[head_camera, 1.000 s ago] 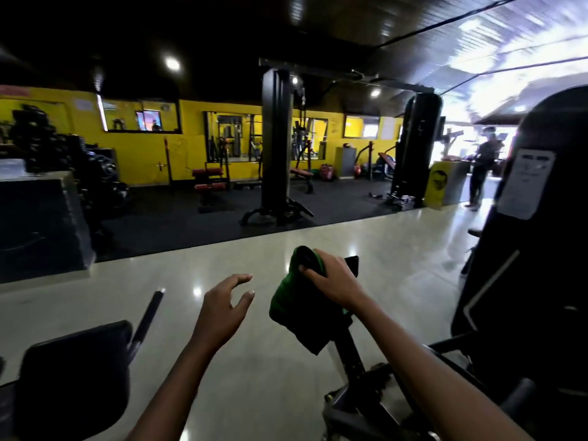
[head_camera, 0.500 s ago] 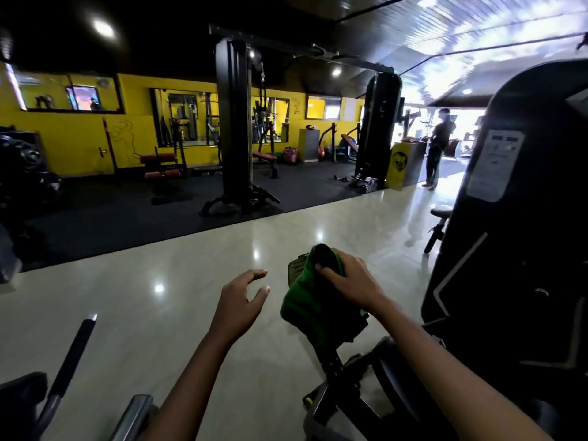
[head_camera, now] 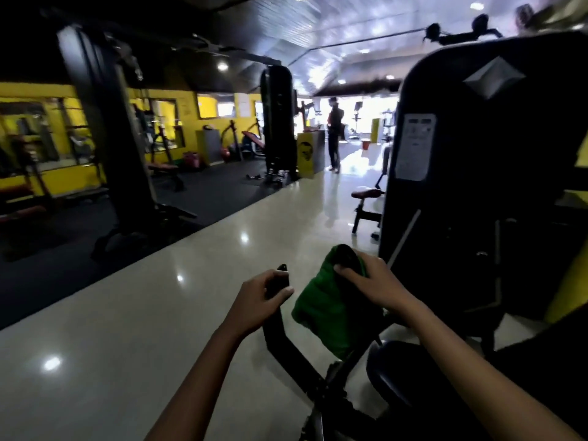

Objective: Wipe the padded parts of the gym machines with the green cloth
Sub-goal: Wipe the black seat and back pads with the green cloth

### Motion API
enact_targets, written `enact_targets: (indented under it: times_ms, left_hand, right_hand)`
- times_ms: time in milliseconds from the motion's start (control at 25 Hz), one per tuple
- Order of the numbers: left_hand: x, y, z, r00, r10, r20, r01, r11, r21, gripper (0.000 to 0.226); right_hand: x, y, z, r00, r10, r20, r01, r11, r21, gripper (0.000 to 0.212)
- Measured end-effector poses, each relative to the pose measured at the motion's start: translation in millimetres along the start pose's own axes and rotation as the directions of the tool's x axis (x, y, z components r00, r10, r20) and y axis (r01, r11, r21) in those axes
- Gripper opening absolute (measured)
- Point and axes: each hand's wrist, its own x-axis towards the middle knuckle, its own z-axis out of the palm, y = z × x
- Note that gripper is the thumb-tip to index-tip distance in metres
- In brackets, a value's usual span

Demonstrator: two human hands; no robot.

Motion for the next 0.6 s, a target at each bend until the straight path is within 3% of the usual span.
enact_targets:
  times_ms: [280, 440, 600]
  left_hand:
    - [127.1, -18.0, 79.4, 0.934, 0.150, 0.325, -0.094, 0.979, -0.183, 0.040]
    - [200.6, -14.0, 110.5, 0.792, 0.230, 0.565, -0.106, 0.964, -0.244, 0.040]
    - [256.3, -16.6, 149.4, 0.678, 0.266, 0.685, 0.030, 0.921, -0.388, 0.026]
  right_hand:
    - [64.8, 53.6, -37.4, 0.986, 0.088, -0.143, -0.092, 0.996, -0.022, 0.021]
    - [101.5, 72.2, -68.2, 0.958, 0.194, -0.211, -0.172, 0.978, 0.120, 0.006]
    - [117.7, 85.1, -87.8, 0.871, 0.373, -0.319, -0.307, 0.921, 0.240, 0.014]
